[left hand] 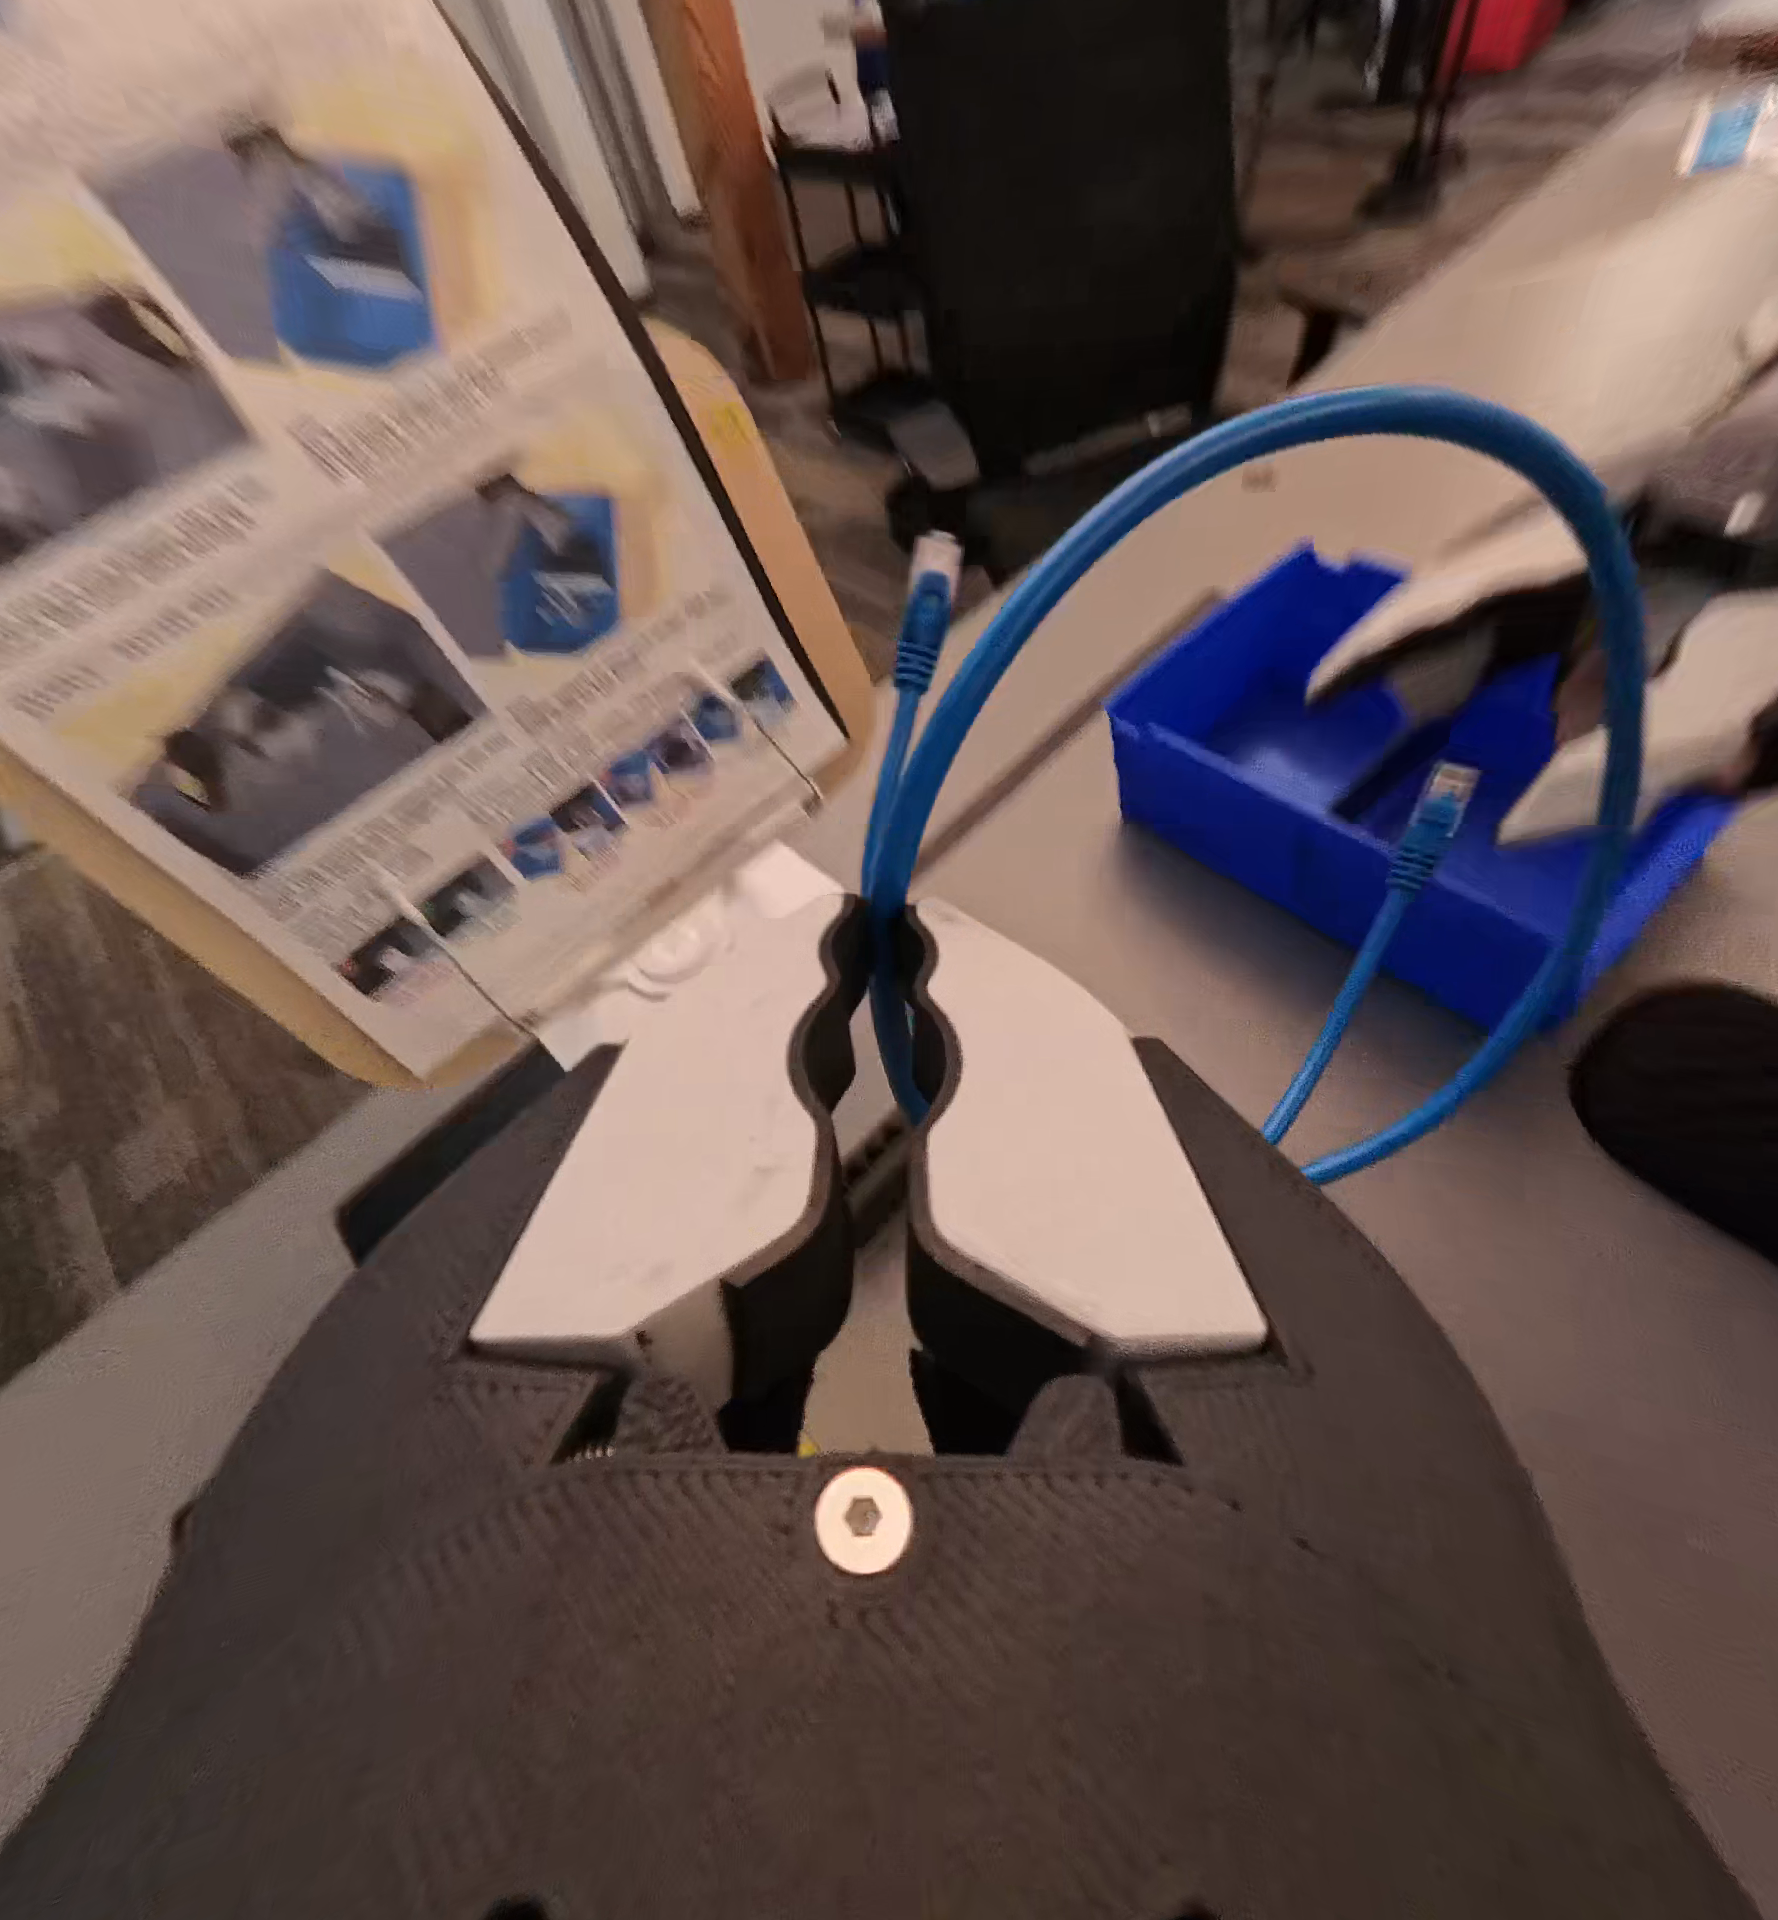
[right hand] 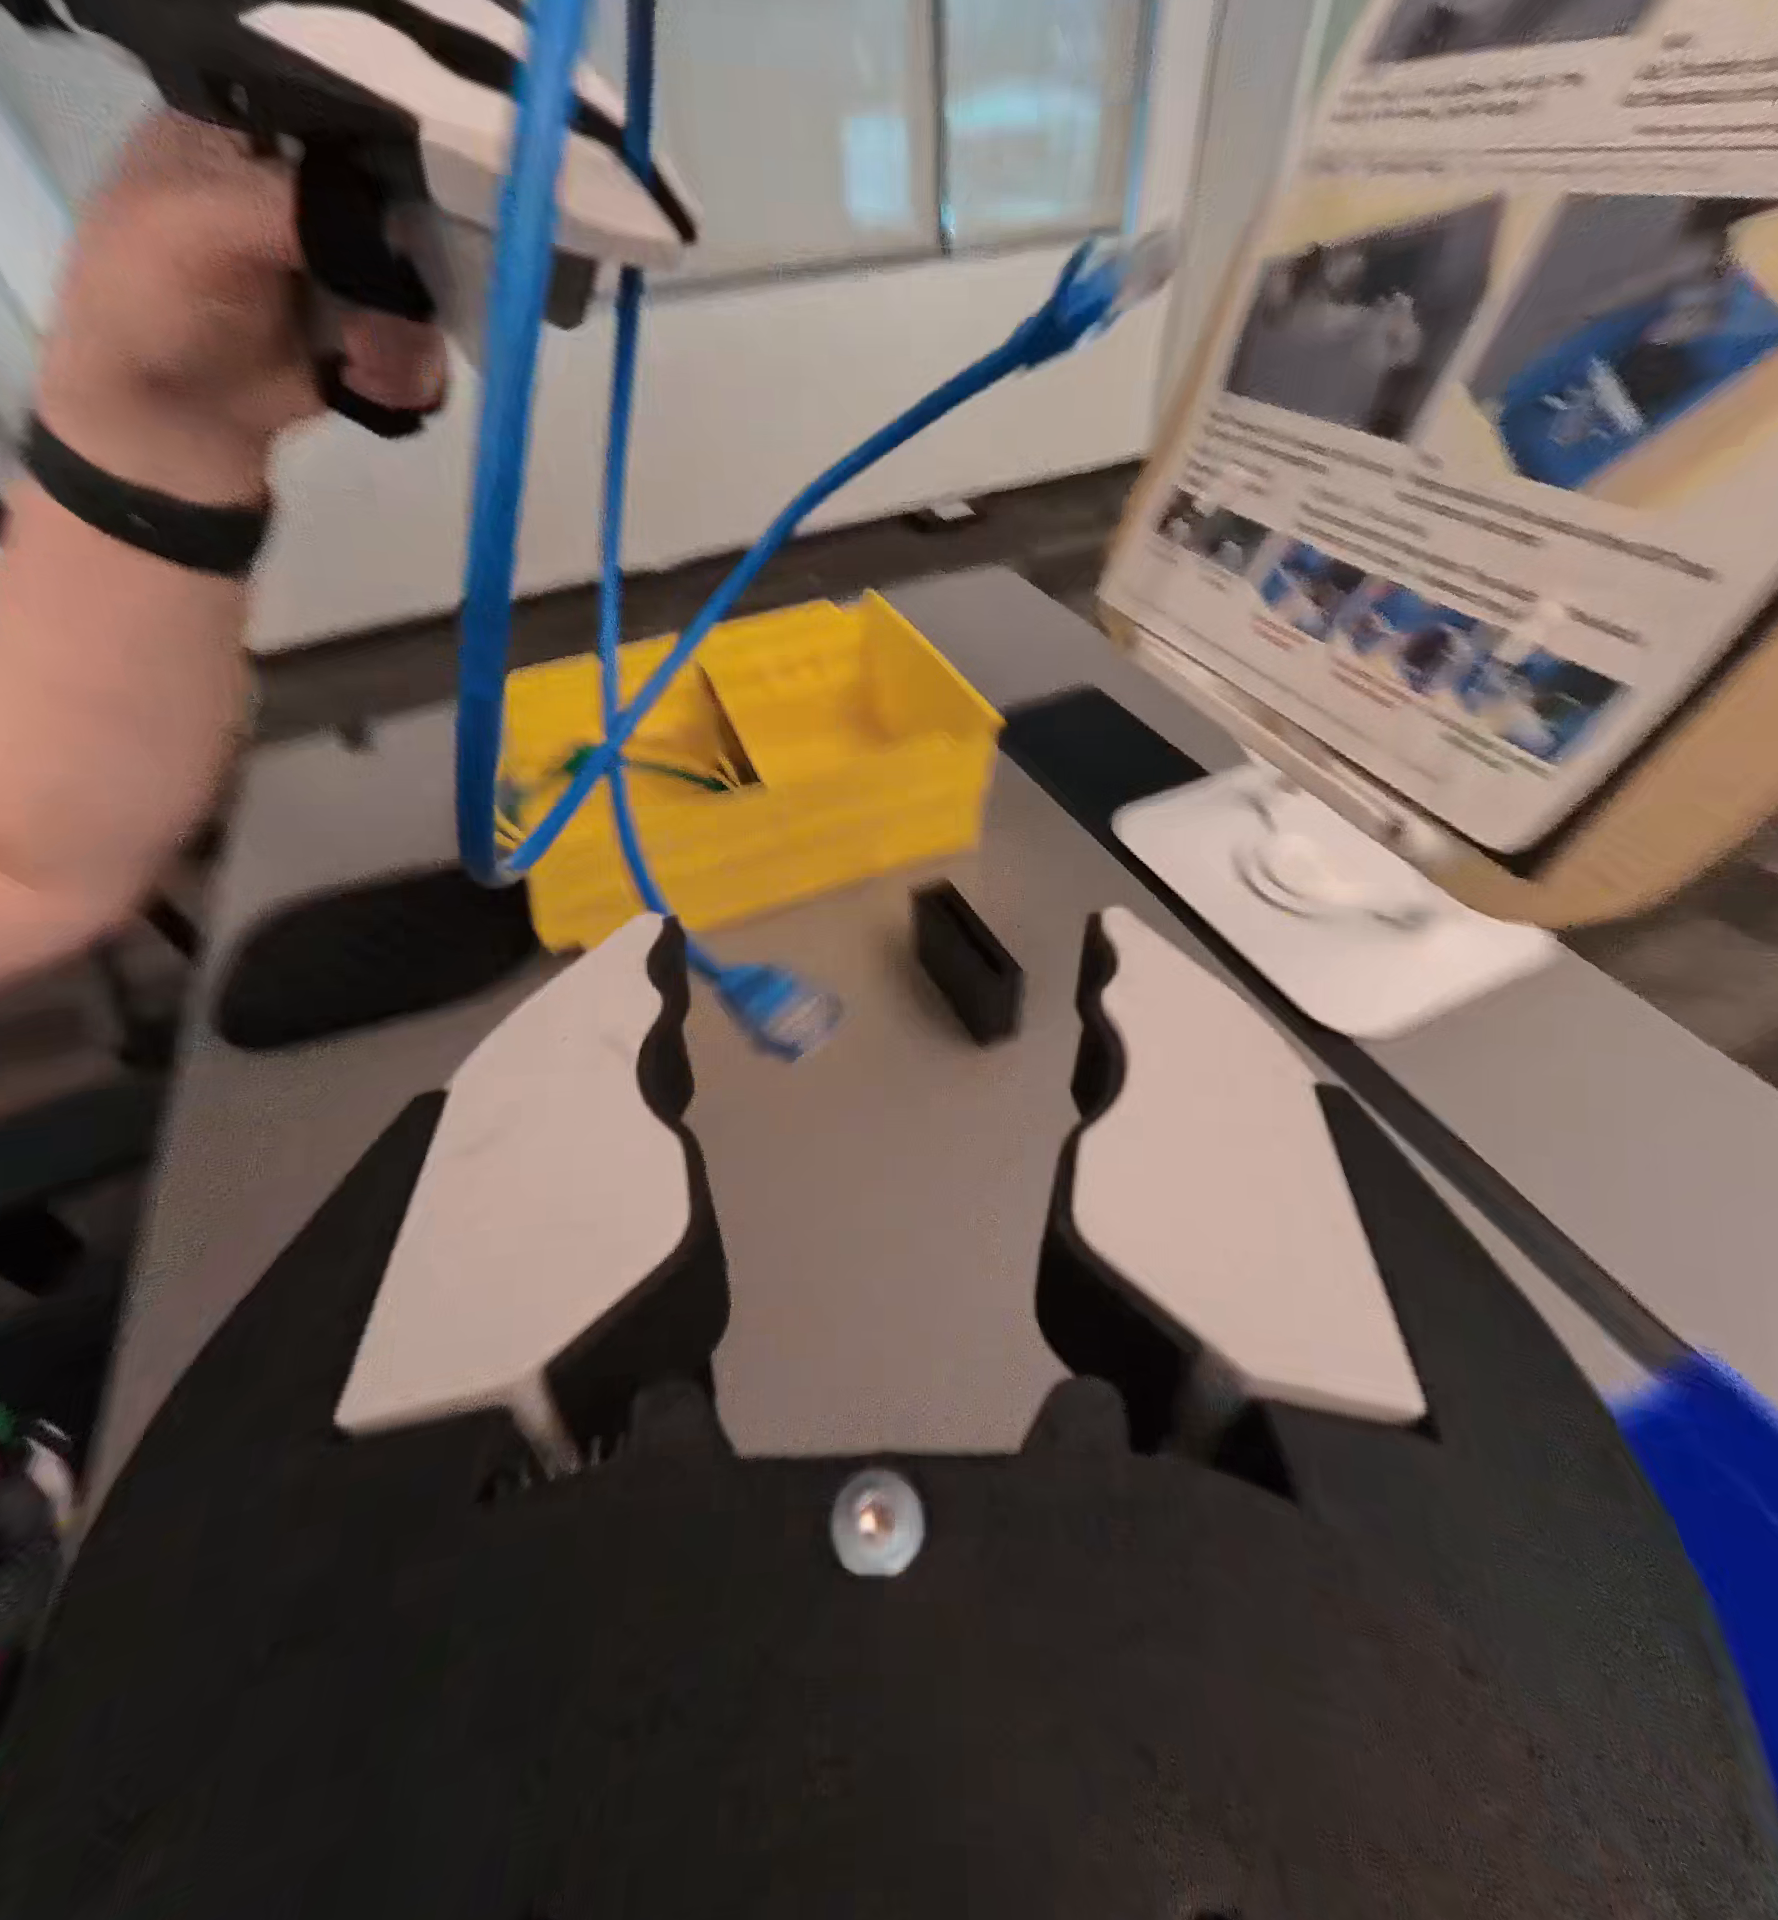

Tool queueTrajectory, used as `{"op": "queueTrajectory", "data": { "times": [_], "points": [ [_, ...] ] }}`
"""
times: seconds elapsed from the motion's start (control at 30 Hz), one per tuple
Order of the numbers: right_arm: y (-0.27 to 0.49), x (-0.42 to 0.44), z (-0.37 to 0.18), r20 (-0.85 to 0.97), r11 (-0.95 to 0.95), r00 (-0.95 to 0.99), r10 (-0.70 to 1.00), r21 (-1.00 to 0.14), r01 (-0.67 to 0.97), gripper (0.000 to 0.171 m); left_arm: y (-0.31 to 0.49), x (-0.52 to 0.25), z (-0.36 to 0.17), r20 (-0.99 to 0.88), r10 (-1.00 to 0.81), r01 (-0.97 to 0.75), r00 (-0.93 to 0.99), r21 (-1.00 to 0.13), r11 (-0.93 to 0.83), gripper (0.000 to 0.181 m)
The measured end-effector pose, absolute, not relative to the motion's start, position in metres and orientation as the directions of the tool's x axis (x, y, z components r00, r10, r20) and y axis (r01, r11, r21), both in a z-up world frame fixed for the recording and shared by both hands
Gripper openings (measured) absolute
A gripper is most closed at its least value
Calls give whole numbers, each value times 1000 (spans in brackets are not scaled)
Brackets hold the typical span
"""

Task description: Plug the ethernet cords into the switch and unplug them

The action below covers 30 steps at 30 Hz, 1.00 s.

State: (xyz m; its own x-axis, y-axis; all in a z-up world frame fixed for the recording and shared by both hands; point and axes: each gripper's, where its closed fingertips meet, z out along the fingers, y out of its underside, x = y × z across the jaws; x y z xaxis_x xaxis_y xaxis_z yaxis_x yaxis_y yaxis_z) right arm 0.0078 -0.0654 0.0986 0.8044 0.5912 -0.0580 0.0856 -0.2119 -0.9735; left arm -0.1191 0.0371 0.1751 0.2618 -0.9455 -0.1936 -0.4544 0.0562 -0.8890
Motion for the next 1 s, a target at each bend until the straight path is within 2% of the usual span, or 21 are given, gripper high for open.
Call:
{"op": "queueTrajectory", "data": {
  "times": [0.1, 0.37, 0.5, 0.63, 0.73, 0.9, 0.97, 1.0],
  "points": [
    [-84, 46, 101, 36, -191, 871, 489, -970, 148, 72, 21, -105, 114, -183, -967, -581, 179, -813, 46, 5],
    [-107, 82, 110, 3, -178, 915, 403, -981, 81, 70, -4, -67, -67, -77, -996, -869, 36, -494, 7, 5],
    [-105, 87, 103, 16, -207, 924, 382, -973, 102, 70, -9, -51, -114, -84, -996, -915, 16, -404, 19, 5],
    [-101, 89, 95, 42, -240, 928, 370, -961, 139, 70, 0, -45, -142, -243, -970, -941, 3, -329, 79, 5],
    [-99, 89, 88, 69, -268, 927, 368, -947, 176, 71, 3, -39, -150, -331, -943, -931, 10, -348, 113, 6],
    [-98, 95, 82, 161, -275, 927, 338, -926, 260, 70, -1, -38, -131, -253, -959, -884, 129, -468, 5, 48],
    [-99, 95, 87, 181, -251, 926, 333, -929, 271, 69, -1, -49, -98, -246, -953, -827, 177, -562, -9, 38],
    [-100, 93, 88, 179, -242, 923, 340, -932, 270, 69, -4, -59, -77, -247, -950, -789, 190, -614, 2, 39]
  ]
}}
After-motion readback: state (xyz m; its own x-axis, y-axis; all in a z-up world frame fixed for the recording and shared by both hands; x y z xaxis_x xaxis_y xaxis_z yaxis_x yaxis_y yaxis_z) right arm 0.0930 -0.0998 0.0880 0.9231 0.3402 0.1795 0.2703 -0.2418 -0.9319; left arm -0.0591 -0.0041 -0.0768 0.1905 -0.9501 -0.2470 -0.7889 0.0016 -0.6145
